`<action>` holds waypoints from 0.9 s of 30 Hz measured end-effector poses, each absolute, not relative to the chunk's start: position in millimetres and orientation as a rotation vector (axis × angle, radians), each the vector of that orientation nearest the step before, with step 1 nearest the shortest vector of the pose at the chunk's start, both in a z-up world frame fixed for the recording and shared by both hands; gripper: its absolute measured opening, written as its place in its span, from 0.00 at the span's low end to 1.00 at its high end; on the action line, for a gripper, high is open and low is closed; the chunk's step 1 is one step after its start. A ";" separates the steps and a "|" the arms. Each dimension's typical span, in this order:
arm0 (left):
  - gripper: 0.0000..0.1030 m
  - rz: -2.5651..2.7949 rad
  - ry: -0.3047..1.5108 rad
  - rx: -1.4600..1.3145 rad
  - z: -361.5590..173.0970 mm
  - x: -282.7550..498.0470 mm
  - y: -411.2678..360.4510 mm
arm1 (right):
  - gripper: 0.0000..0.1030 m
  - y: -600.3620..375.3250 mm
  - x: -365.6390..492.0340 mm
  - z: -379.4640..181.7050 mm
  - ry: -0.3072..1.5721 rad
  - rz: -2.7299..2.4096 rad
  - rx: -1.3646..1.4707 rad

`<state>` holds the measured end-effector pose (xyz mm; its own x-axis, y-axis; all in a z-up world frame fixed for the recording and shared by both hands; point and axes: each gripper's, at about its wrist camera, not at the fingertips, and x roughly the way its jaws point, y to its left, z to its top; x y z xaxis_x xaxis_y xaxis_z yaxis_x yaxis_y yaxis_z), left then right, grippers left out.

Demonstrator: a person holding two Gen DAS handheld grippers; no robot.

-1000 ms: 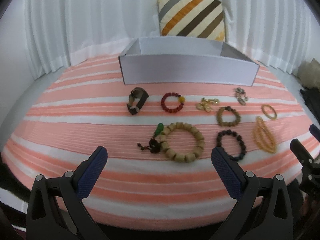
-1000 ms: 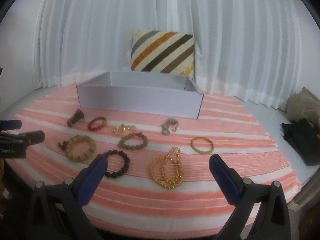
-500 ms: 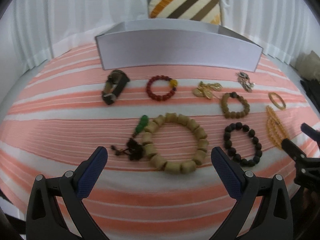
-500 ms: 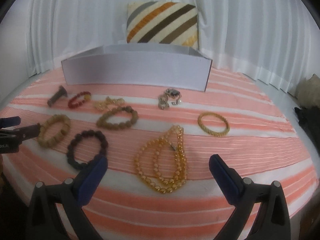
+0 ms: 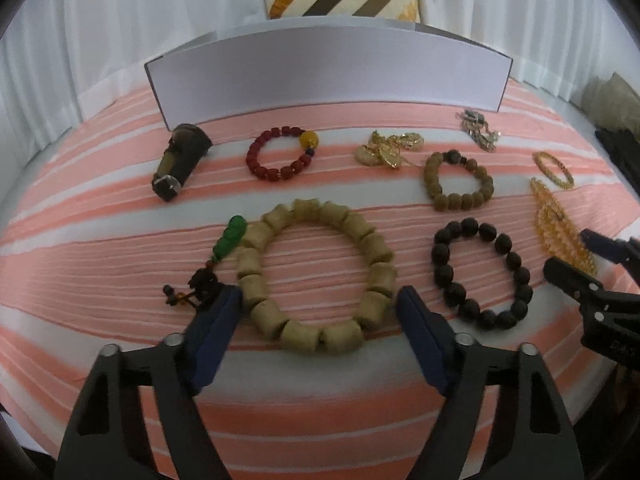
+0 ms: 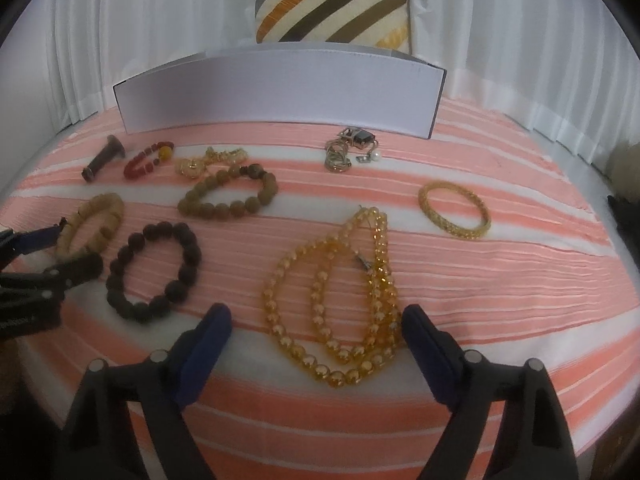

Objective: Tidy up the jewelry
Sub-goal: 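Grasp the pale wooden-bead bracelet with the left tool while the right tool grasps the amber strand, then carry the wooden bracelet and amber strand into the white box with both tools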

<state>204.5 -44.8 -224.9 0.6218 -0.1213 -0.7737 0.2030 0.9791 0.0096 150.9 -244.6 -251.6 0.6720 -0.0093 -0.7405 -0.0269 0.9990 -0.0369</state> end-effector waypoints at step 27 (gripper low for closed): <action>0.00 -0.214 0.816 -0.050 -176.0 211.3 -22.0 | 0.08 -240.9 149.7 -193.4 0.668 0.086 0.000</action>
